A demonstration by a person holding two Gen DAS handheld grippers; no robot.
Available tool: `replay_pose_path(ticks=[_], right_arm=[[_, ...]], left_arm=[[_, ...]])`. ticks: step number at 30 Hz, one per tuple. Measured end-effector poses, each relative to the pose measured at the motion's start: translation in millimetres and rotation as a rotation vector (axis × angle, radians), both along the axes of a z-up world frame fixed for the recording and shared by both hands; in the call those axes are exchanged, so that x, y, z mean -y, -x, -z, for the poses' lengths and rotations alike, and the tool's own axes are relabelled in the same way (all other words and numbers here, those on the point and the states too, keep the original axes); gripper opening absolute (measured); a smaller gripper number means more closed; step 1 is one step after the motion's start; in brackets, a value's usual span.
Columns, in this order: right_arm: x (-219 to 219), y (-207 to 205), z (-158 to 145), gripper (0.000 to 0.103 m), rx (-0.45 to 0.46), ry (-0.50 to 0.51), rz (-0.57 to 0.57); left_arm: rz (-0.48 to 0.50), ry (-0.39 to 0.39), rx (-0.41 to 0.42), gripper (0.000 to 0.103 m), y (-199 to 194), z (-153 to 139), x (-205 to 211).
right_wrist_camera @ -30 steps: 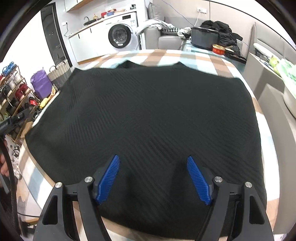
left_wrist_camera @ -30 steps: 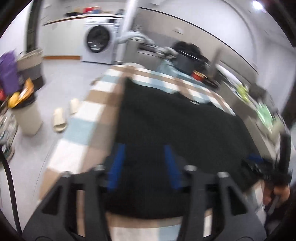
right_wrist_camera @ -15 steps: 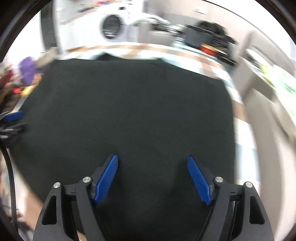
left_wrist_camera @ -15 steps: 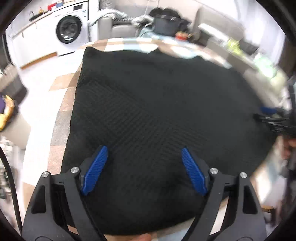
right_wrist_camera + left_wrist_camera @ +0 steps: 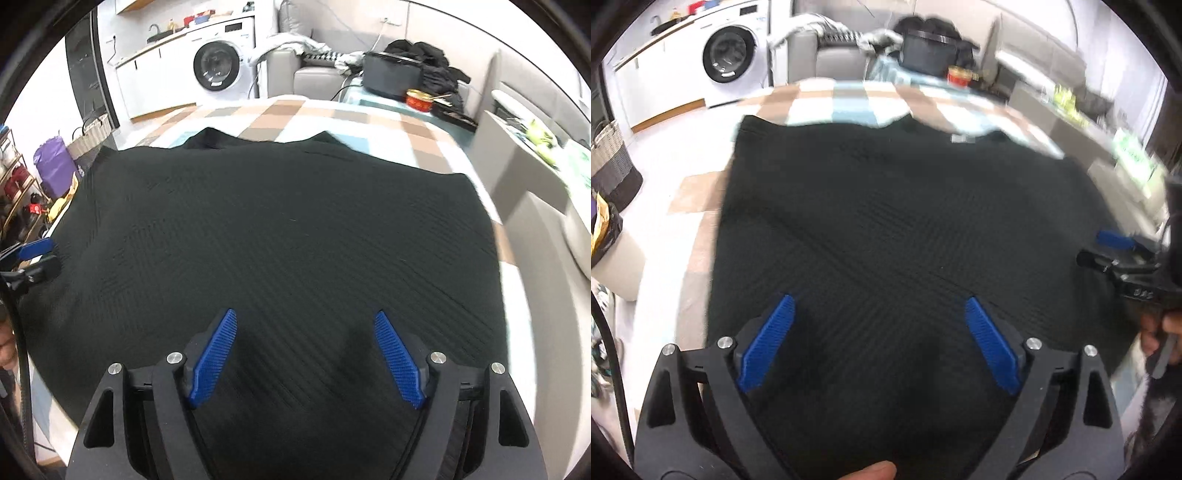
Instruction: Fold small clothes
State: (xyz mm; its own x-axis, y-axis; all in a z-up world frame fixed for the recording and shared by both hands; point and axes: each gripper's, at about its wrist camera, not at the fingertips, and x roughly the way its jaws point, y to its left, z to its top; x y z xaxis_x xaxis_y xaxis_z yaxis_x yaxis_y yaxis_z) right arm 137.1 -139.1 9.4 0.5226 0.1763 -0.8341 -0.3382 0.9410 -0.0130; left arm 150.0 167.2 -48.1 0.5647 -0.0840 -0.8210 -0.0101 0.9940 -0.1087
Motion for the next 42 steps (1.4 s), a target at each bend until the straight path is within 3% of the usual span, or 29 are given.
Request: replay_pose_path(ticks=[4, 6, 9, 11, 14, 18, 22, 24, 27, 30, 32, 34, 37, 40, 42], right_arm=[[-8, -13, 9, 0.080, -0.035, -0.002, -0.025], [0, -15, 8, 0.080, -0.025, 0.017, -0.030], [32, -26, 10, 0.083, -0.001, 0.102, 0.071], [56, -28, 9, 0.083, -0.008, 0.080, 0.129], [68, -28, 2, 0.084, -0.016, 0.091, 0.172], [41, -29, -10, 0.084, -0.010, 0.017, 0.115], [-10, -31, -8, 0.084, 0.002, 0.045, -0.012], [-28, -36, 1, 0.084, -0.021, 0.049, -0.053], [-37, -38, 9, 0.084, -0.024, 0.072, -0.090], [-14, -39, 5, 0.087, -0.012, 0.066, -0.087], [15, -38, 4, 0.087, -0.007, 0.080, -0.024], [37, -43, 8, 0.089, 0.003, 0.101, 0.054], [66, -49, 6, 0.088, -0.030, 0.052, 0.128], [64, -47, -2, 0.088, -0.002, 0.111, 0.160], [56, -52, -7, 0.088, -0.004, 0.067, 0.139]], left_arm=[[0.024, -0.068, -0.013, 0.093, -12, 9, 7], [0.020, -0.064, -0.011, 0.093, -12, 11, 1], [0.000, -0.083, 0.004, 0.094, -3, 9, -13], [-0.043, -0.113, -0.023, 0.097, 8, 16, -31], [-0.031, -0.006, -0.012, 0.097, 6, 3, -36], [0.033, 0.056, 0.057, 0.102, -16, -17, -14], [0.116, 0.065, -0.007, 0.102, -47, -1, 12], [0.127, 0.033, -0.052, 0.102, -62, 14, 20], [0.106, -0.065, -0.033, 0.102, -66, 18, 17], [0.043, -0.043, -0.022, 0.102, -68, 17, -8], [-0.003, -0.032, -0.024, 0.101, -68, 18, -31], [-0.001, 0.045, -0.005, 0.101, -66, 13, -45], [-0.025, -0.033, -0.011, 0.101, -65, 10, -46], [-0.017, -0.020, -0.003, 0.101, -65, 4, -54], [-0.015, -0.026, -0.002, 0.102, -65, -2, -48]])
